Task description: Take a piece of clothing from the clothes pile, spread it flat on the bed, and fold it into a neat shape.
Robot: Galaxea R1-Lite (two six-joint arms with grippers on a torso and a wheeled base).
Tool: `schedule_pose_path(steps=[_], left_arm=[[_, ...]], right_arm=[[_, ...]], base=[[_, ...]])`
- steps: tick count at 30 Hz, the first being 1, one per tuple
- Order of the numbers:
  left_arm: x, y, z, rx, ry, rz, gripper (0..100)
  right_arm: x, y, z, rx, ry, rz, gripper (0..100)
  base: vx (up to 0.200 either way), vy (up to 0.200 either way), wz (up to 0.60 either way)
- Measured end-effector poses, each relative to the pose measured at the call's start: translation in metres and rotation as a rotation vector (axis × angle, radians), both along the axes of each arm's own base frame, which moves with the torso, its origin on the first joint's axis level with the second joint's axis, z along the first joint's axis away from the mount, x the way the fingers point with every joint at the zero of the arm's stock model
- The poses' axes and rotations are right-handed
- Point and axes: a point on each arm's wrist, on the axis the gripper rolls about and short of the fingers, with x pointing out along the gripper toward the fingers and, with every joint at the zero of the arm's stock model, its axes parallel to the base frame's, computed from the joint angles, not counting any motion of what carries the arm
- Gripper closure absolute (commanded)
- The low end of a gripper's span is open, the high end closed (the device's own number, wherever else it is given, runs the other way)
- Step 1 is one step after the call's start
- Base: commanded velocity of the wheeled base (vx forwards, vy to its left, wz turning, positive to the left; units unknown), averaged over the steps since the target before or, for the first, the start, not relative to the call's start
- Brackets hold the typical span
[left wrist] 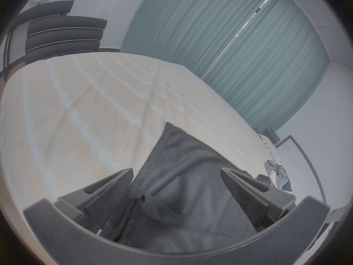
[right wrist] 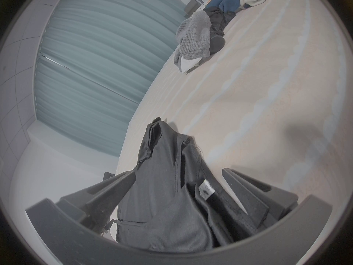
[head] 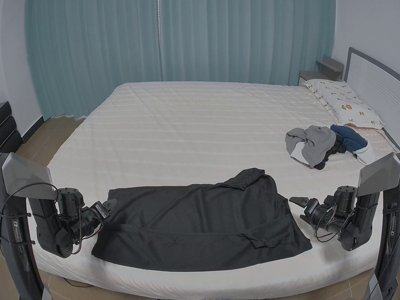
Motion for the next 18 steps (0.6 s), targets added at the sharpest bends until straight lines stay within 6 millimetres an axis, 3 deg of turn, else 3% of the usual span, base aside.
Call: schedule_pose_path(steps=[10,18], left_arm=[[0.022,0.007,0.01,-0.023,-0.033,-0.019,0],[0.062,0.018,0.017,-0.062,0.013,-0.061,0]], right_arm=[[0.0,0.003,-0.006,0.003,0.018,0.01,0],[0.0,0.004,-0.01,0.004,0.028,0.017,0]], base=[[0.0,0.0,0.0],[0.0,0.0,0.0]])
